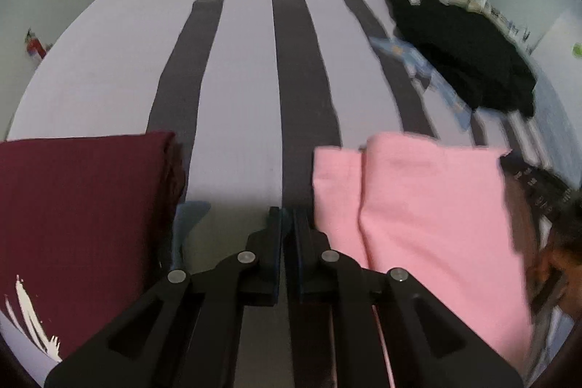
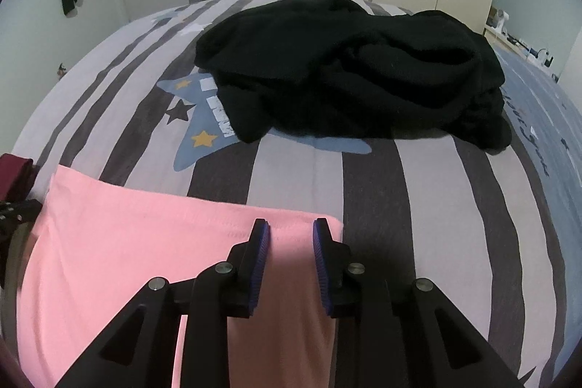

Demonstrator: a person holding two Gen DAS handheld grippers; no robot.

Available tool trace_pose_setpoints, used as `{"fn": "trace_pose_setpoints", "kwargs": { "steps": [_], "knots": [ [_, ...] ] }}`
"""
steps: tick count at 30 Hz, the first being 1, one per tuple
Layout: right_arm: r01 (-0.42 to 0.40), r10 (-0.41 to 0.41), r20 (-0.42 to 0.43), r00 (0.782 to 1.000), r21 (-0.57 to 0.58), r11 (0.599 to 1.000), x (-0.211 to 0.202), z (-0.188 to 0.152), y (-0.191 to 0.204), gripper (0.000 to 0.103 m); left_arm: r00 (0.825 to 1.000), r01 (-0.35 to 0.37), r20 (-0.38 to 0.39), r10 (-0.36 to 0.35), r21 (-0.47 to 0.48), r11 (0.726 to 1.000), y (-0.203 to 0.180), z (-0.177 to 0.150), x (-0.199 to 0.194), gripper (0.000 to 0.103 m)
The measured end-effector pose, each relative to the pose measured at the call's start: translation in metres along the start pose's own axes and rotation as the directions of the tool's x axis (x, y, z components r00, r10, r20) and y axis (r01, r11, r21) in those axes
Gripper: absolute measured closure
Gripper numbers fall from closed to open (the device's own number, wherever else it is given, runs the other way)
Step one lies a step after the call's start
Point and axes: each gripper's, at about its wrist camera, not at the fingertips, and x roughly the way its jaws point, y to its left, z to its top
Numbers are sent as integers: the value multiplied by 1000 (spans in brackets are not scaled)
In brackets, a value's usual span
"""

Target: Fold clothes

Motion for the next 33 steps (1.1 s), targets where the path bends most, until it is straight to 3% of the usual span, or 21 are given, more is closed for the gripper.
{"fn": "trace_pose_setpoints", "kwargs": {
  "steps": [3, 6, 7, 10, 11, 12, 14, 18, 24, 29, 33],
  "knots": [
    [-7, 7, 1, 1000, 29, 1000, 3, 5, -3, 81, 994, 97, 50, -98, 26, 995, -15, 9, -12, 96],
    [-15, 15, 0, 1000, 48, 999, 6, 7, -5, 80, 987, 157, 24, -160, 108, 982, -43, 15, -3, 93],
    [-7, 7, 2, 1000, 34, 999, 6, 7, -3, 80, 990, 142, 4, -144, 136, 981, -50, 15, 3, 93],
    [12, -13, 12, 1000, 2, 1000, 6, 5, 1, 79, 999, 0, -45, 10, 222, 975, -56, 7, 24, 94],
    [9, -9, 13, 1000, 6, 1000, 6, 5, 0, 79, 999, -15, -43, 26, 223, 975, -53, 6, 29, 94],
    [5, -5, 15, 1000, 11, 1000, 5, 4, -1, 79, 999, -23, -26, 29, 195, 981, -45, 7, 29, 96],
    [-5, 5, 15, 1000, 20, 1000, 5, 4, -3, 79, 995, -98, -7, 100, 153, 983, -31, 10, 27, 99],
    [-41, 41, 7, 999, 43, 998, 1, 7, -10, 79, 993, -117, 13, 116, 87, 989, -3, 11, 13, 101],
    [-56, 57, 47, 997, -7, 998, -40, -7, -17, 79, 998, -9, 56, 6, 49, 999, 10, -17, -38, 91],
    [-100, 103, 75, 992, -47, 994, -105, -60, -17, 77, 993, 106, 44, -110, 98, 990, -12, -82, -88, 89],
    [-149, 151, 38, 988, -36, 988, -159, -127, -2, 77, 985, 172, -14, -172, 158, 972, -36, -143, -115, 89]
  ]
}}
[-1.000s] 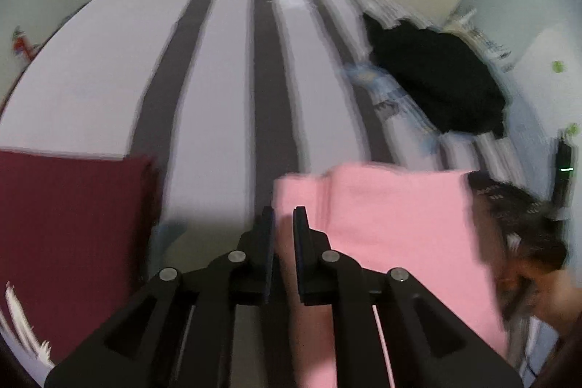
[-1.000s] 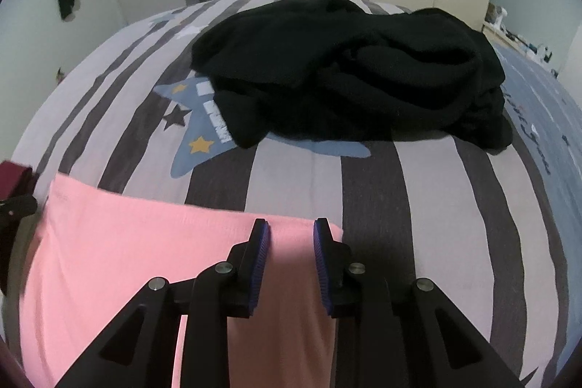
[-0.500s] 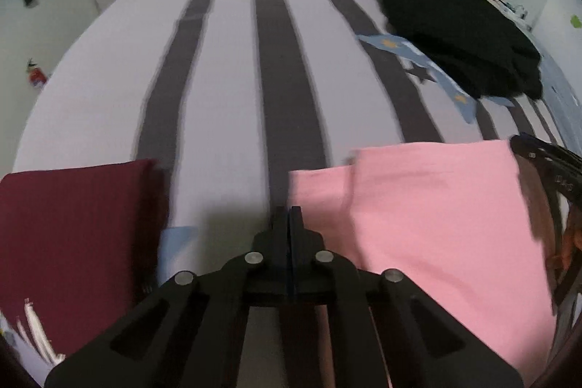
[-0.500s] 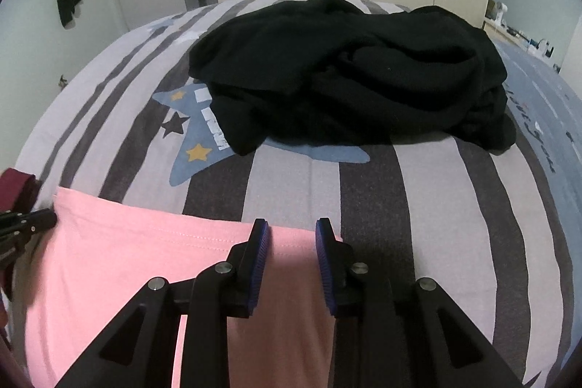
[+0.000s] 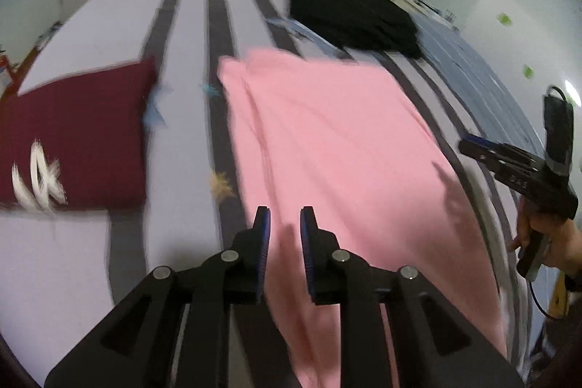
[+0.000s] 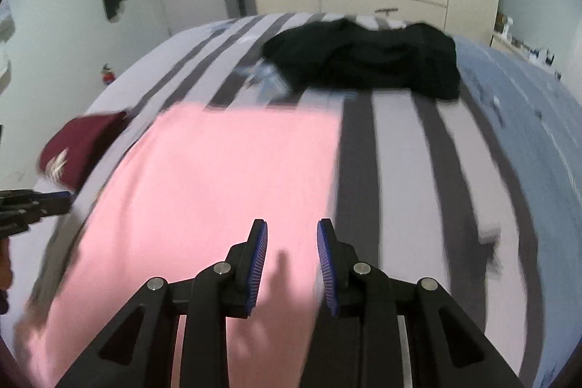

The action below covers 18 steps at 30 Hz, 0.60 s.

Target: Fold clothes

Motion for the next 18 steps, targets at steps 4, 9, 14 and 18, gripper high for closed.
{"fn": "trace_pose_setpoints", "kwargs": {
  "steps": [4, 9, 14, 18],
  "knots": [
    [-47, 51, -73, 996, 47, 998, -31, -64, 18, 77, 997, 44, -59, -42, 29, 999, -31, -57, -15, 89],
    [-30, 43, -145, 989, 90, 996, -31, -121, 30, 77, 989, -64, -135, 61, -14, 998, -21, -109, -3, 86],
    [3, 1, -86, 996, 49, 999, -27, -130, 26, 80, 993, -62, -104, 57, -49, 997, -13, -131, -20, 85],
    [30, -23, -72, 997, 98, 995, -40, -137, 17, 80, 990, -104, -106, 98, -48, 993, -6, -140, -32, 84]
  ]
}}
